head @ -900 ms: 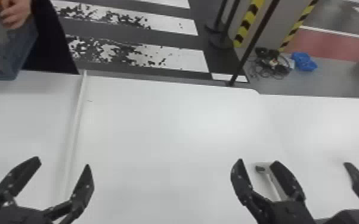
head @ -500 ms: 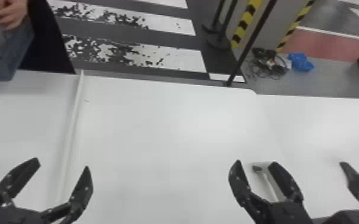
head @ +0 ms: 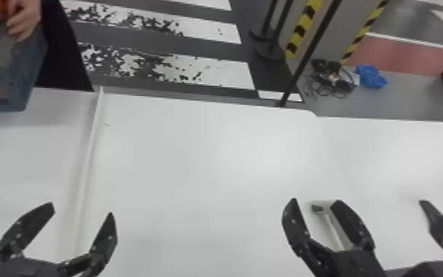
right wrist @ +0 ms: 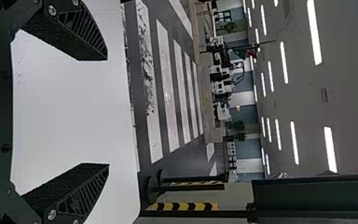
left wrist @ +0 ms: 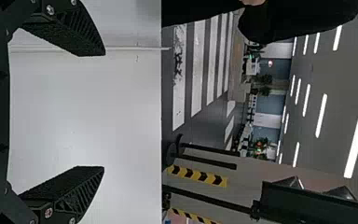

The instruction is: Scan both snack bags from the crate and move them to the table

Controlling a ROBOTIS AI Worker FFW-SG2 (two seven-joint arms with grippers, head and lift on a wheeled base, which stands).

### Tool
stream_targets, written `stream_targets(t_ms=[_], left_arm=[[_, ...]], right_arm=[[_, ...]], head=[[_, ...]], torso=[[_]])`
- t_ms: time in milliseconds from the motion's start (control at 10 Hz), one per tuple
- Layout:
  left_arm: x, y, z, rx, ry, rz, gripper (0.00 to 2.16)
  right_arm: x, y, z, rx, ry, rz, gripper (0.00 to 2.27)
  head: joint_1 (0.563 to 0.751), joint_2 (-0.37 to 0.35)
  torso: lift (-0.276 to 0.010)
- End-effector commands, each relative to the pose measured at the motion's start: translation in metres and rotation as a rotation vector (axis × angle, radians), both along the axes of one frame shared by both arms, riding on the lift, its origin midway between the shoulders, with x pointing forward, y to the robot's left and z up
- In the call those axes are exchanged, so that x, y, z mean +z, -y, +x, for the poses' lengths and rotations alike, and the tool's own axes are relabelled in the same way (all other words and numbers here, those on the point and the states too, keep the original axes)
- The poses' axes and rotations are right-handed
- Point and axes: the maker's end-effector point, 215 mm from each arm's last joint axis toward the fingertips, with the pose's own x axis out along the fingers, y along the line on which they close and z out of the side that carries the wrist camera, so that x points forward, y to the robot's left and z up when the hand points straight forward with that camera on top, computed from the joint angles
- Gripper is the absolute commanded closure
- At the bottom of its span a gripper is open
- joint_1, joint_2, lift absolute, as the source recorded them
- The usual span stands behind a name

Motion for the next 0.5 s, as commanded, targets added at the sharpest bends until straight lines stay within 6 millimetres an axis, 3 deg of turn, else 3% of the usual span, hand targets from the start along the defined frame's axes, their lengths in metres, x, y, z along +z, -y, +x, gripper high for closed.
stream_targets(t_ms=[0,400], left_arm=[[0.0,0.0,0.001,0.004,0.0,0.0,0.13],[0.004,-0.004,0.004,0.012,0.007,-0.007,0.14]], right_arm=[[0.003,-0.001,0.001,0.003,0.005,-0.008,0.12],[0.012,-0.003,0.003,0.007,0.02,-0.014,0.12]], head=[[0.695,-0.255],[0.695,-0.245]], torso=[[-0.087],[-0.087]])
